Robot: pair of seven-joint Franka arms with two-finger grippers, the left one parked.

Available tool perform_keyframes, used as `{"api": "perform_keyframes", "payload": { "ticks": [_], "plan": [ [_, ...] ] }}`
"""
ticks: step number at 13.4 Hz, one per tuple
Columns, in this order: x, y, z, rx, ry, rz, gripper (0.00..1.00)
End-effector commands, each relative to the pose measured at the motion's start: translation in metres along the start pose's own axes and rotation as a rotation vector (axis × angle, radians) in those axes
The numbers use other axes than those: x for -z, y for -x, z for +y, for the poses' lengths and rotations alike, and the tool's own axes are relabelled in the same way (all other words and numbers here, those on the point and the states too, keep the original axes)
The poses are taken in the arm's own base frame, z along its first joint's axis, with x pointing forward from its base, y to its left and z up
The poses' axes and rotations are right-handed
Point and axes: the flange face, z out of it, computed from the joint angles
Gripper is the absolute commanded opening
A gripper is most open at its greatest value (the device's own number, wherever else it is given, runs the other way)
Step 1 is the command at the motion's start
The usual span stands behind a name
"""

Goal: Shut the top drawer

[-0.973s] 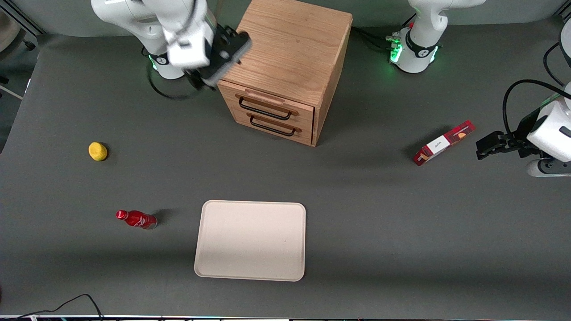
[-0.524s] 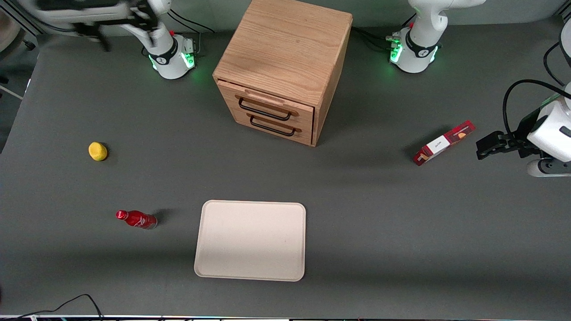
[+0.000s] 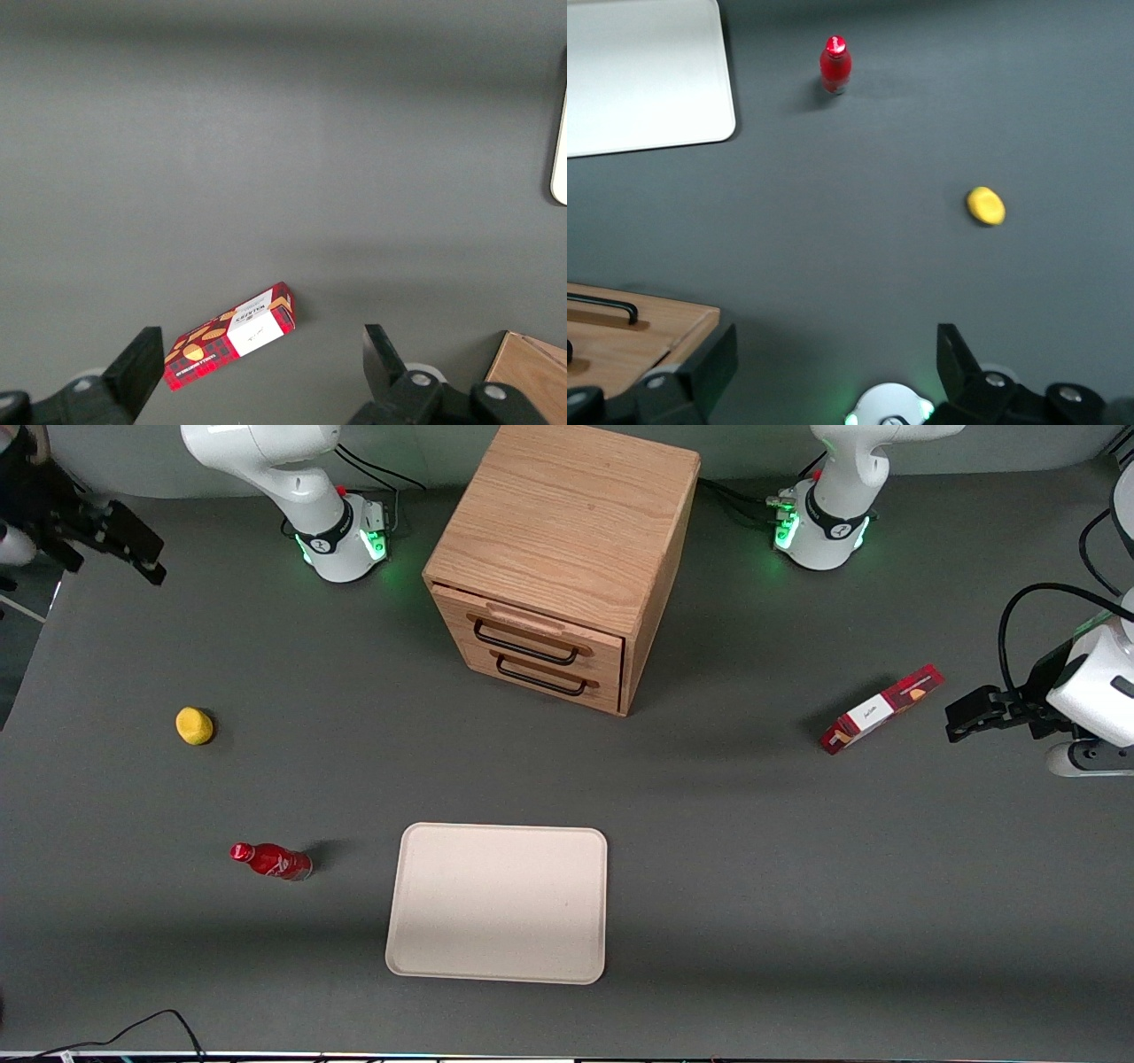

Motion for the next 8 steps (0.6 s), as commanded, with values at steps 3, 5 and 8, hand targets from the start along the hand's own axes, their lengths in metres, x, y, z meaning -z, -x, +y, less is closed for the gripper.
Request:
{"api": "perform_keyframes", "payload": {
  "ticks": [3,5,8],
  "plan": [
    [-0.044,-0.011,0.013,0.029,-0.054,-0.01,1.0],
    [-0.046,-0.017,0.014,0.018,-0.044,-0.016,1.0],
    [-0.038,-0.027,0.022,0.0,-0.054,-0.008,1.0]
  ]
}}
